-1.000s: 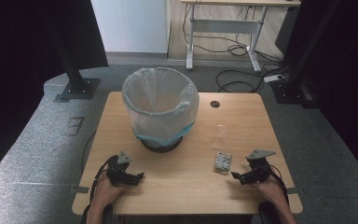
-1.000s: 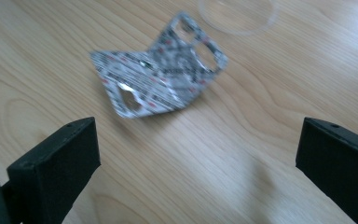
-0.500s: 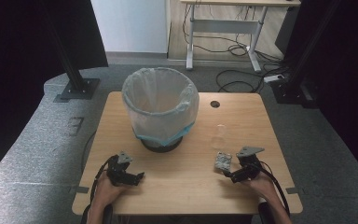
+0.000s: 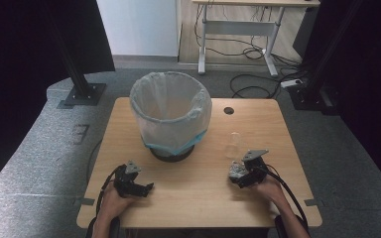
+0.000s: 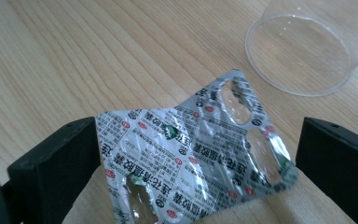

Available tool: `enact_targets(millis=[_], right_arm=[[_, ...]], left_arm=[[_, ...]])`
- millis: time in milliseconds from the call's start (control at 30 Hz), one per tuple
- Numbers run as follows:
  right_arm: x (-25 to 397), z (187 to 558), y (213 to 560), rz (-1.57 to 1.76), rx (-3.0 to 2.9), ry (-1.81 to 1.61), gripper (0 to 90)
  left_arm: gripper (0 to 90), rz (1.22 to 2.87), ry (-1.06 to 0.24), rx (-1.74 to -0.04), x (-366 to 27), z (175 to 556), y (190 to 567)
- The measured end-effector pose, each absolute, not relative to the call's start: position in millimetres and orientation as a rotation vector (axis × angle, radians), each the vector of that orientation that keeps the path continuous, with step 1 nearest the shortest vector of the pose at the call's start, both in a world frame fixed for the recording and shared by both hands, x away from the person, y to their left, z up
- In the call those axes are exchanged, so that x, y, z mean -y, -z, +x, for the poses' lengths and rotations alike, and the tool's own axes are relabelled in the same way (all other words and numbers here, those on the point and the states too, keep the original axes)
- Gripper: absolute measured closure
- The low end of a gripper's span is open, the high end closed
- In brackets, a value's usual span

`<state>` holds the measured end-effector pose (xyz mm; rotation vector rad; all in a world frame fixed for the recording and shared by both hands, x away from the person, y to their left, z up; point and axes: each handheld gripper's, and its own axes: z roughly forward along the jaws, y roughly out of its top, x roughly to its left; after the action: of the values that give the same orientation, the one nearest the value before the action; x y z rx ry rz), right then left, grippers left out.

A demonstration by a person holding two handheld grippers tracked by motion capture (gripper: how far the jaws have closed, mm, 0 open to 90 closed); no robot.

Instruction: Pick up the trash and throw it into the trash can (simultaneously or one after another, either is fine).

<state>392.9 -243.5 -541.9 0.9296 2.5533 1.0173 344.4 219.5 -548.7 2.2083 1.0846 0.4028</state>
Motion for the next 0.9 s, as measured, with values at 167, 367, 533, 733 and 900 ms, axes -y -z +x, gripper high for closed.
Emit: enact_targets(millis=[167, 367, 533, 733, 900], right_arm=[[243, 393, 544, 0.916, -2.590, -1.015, 13.3], [245, 392, 539, 0.933, -2.569, -1.038, 21.7], [247, 389, 534, 0.941, -2.581, -1.004, 23.9], [249, 388, 524, 0.967, -2.569, -1.034, 23.9], [251, 387, 514, 0.977, -2.573, -1.030, 23.9]], left_arm=[[0.0, 2.208, -0.403, -1.085, -220, 344, 549], [0.0, 2.209, -0.403, -1.083, -219, 345, 549], [0.0, 2.210, -0.401, -1.080, -219, 345, 549], [0.0, 2.210, -0.401, -1.080, -219, 345, 549], [0.0, 2.211, -0.400, -1.079, -219, 345, 549]])
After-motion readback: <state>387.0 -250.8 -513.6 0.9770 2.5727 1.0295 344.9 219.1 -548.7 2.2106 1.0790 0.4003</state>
